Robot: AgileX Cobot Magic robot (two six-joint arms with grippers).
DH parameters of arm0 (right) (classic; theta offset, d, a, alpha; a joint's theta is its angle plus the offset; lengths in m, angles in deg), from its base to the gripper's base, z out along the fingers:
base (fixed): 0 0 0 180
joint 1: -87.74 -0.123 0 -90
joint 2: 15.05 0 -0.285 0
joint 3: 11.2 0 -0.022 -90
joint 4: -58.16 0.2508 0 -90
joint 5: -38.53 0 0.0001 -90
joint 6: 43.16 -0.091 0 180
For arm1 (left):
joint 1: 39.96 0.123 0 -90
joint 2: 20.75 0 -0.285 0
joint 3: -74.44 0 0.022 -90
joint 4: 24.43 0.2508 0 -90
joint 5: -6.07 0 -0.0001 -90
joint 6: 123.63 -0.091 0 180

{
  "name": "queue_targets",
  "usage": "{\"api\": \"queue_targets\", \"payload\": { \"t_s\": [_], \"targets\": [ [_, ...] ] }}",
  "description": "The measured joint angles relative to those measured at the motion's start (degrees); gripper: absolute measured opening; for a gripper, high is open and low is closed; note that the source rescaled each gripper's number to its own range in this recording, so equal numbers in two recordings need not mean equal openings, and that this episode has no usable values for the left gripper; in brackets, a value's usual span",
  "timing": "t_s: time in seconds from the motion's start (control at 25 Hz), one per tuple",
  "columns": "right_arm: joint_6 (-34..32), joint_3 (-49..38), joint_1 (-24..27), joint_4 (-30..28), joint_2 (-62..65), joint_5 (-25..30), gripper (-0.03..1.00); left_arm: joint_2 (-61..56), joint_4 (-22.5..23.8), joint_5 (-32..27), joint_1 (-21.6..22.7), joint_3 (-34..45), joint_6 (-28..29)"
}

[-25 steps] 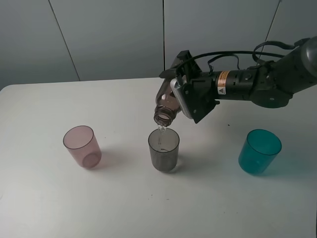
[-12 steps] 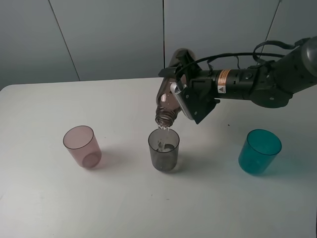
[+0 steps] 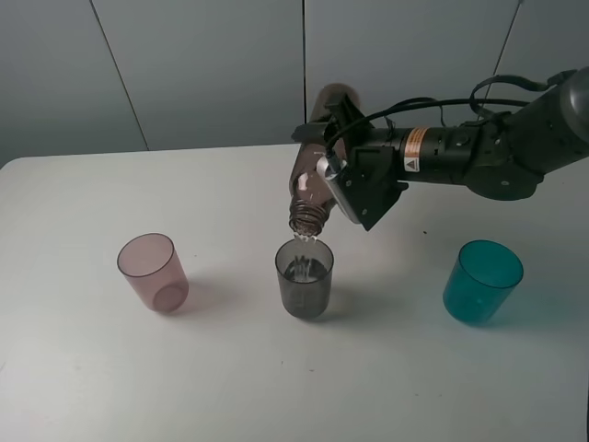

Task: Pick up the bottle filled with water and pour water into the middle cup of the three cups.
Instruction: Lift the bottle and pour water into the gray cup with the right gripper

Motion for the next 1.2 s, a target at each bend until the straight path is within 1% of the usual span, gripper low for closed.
{"api": "queue_targets", "payload": {
  "t_s": [0.44,0.68,0.92,1.2],
  "targets": [
    [3.6,0.0,0.0,0.0,0.0,-0.5,0.0,0.0,0.0,0.0,0.0,0.0,0.0],
    [4.4,0.0,0.0,0.0,0.0,-3.4,0.0,0.0,0.0,0.0,0.0,0.0,0.0],
    [5.1,0.0,0.0,0.0,1.3,-3.6,0.0,0.0,0.0,0.0,0.0,0.0,0.0],
    [6.3,0.0,0.0,-1.3,2.6,-5.8,0.0,0.0,0.0,0.0,0.0,0.0,0.0]
  ]
}}
